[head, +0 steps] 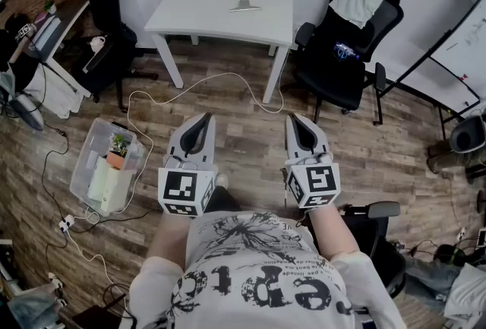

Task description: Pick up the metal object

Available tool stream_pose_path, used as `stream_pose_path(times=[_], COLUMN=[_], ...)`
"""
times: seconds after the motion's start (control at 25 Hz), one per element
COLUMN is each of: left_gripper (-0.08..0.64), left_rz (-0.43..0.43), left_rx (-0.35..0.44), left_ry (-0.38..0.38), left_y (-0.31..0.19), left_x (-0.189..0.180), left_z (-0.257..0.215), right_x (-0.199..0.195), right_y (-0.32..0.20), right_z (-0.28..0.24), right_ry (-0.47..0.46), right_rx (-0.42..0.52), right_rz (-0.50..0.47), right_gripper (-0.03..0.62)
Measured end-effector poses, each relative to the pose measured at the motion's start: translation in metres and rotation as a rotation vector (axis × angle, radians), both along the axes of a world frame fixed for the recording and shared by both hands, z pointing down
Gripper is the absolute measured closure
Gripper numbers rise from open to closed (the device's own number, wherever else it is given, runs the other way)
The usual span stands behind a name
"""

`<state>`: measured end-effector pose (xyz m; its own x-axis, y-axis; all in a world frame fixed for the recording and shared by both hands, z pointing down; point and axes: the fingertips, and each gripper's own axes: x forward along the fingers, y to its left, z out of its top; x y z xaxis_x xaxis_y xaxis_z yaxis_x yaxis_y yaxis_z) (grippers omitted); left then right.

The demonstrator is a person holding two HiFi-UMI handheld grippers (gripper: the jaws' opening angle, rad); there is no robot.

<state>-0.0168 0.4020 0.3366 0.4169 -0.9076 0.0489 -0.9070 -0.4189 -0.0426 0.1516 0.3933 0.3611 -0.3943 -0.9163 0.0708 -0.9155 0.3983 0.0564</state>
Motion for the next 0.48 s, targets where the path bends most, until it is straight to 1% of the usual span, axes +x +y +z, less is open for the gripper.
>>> stream_pose_path(times=[0.2, 0.48], left_gripper=[0.548, 0.548], left_rz=[-0.008, -0.01], left_rx=[-0.016, -0.04], left_ry=[0.003, 0.019], left_y=[-0.013, -0.041], left_x=[-0.002, -0.012], left_z=[0.001, 0.017], right_x=[0.0, -0.006], right_y=[-0.014, -0.043], right_z=[0.002, 0.017], right_ry=[0.0, -0.024], right_rx=[-0.016, -0.052], right_rz=[-0.003, 0.012], right_gripper=[0.601, 0.601])
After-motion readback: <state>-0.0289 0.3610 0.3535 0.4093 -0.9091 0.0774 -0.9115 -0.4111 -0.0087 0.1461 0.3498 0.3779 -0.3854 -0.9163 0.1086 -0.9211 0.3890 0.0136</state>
